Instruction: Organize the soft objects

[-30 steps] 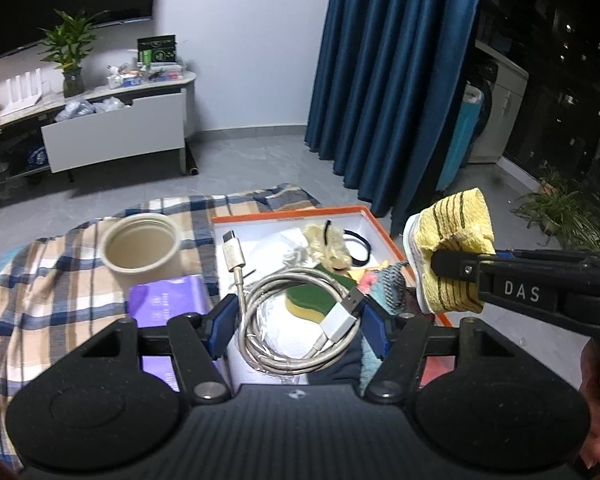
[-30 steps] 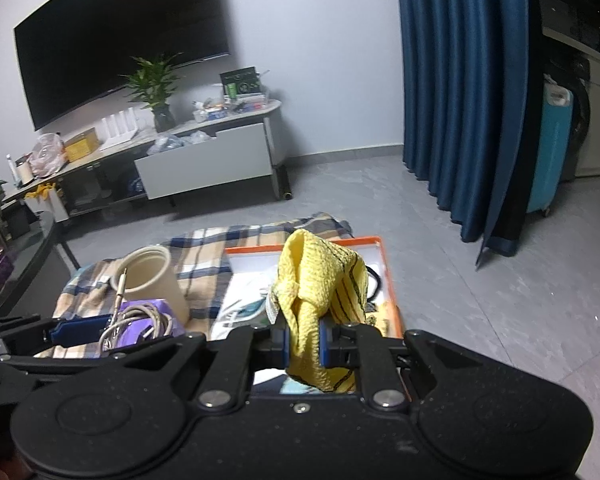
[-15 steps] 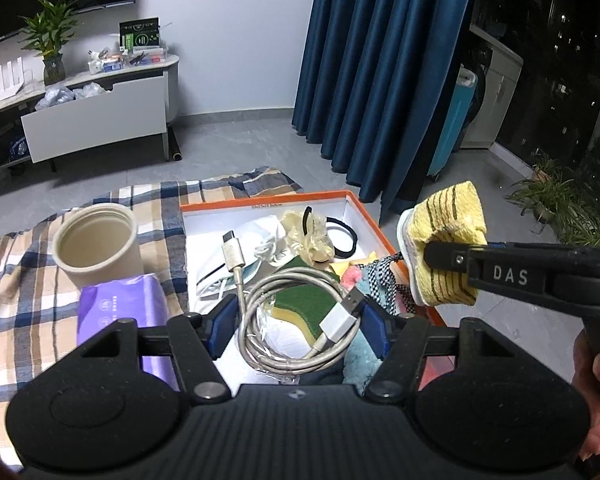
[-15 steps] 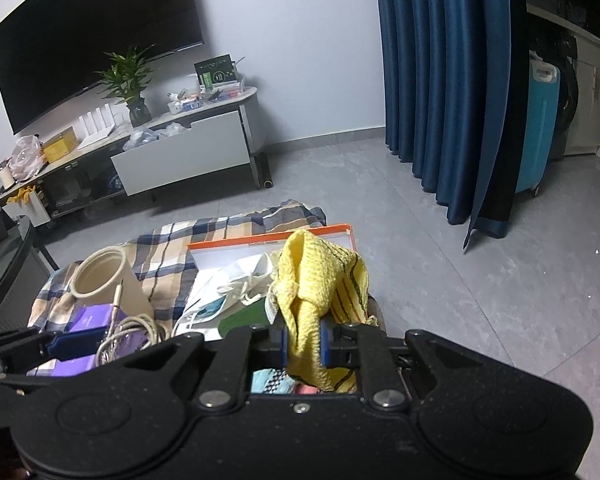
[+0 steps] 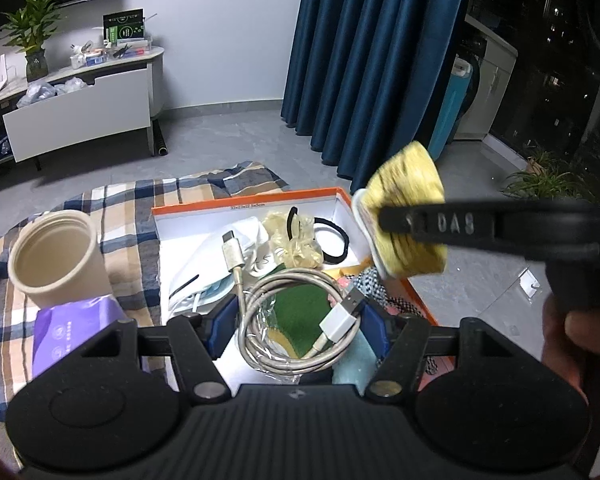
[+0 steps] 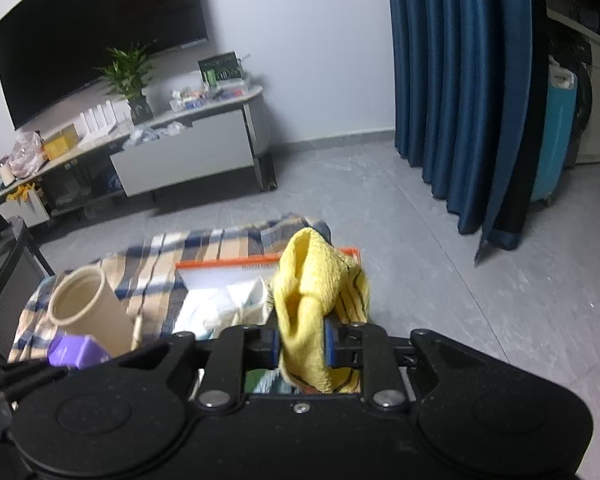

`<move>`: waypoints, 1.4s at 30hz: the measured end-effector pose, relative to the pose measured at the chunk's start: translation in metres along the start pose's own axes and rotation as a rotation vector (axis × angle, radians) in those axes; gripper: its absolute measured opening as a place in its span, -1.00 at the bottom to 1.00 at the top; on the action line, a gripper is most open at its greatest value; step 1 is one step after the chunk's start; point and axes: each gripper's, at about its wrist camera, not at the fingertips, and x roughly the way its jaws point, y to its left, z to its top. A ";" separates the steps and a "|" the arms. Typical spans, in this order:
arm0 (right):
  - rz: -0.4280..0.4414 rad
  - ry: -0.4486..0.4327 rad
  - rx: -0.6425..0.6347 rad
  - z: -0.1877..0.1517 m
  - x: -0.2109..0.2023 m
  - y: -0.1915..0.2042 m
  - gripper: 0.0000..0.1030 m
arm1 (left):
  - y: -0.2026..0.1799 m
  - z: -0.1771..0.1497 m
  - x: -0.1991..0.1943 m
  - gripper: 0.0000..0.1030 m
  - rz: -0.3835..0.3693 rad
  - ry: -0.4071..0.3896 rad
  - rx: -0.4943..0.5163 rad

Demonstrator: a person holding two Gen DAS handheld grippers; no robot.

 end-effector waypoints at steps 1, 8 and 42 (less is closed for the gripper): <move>0.004 -0.010 0.001 0.002 0.002 -0.001 -0.03 | 0.000 0.001 0.002 0.27 0.001 0.002 0.001; 0.012 -0.042 0.026 0.009 0.002 -0.012 0.04 | 0.000 0.002 0.009 0.27 -0.010 0.005 -0.008; -0.011 -0.077 0.039 -0.067 -0.107 -0.016 0.27 | -0.023 -0.048 -0.068 1.00 0.205 0.019 -0.097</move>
